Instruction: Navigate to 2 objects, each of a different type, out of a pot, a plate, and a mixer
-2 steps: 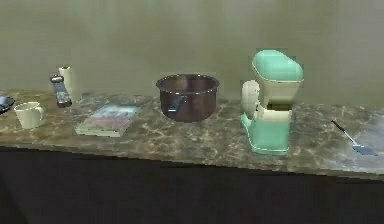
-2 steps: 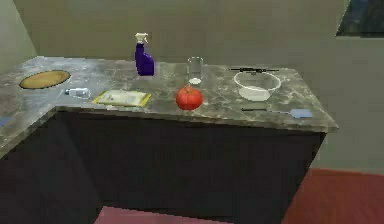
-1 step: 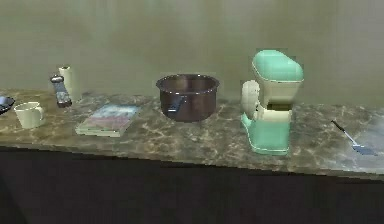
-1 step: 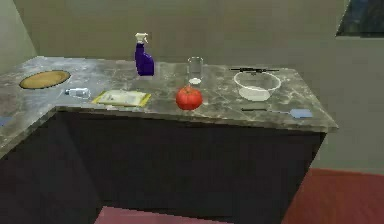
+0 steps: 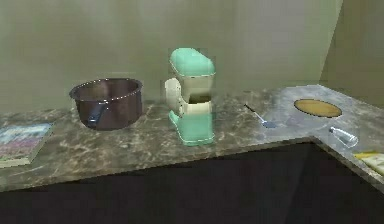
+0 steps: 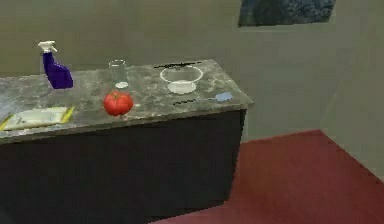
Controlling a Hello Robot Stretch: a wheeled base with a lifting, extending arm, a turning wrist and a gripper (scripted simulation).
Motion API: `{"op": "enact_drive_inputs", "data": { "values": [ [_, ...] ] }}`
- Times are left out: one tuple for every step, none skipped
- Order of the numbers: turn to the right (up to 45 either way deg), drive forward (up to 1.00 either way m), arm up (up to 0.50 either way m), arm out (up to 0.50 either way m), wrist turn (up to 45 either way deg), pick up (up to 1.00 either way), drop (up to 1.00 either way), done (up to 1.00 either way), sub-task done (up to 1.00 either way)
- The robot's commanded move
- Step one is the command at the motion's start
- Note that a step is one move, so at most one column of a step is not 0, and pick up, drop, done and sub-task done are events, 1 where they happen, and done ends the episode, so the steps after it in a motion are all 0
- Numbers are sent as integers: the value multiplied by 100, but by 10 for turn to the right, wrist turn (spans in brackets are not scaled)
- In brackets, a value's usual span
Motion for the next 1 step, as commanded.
{"op": "enact_drive_inputs", "data": {
  "values": [
    [0, 0, 0, 0, 0, 0, 0, 100, 0]
  ]
}}
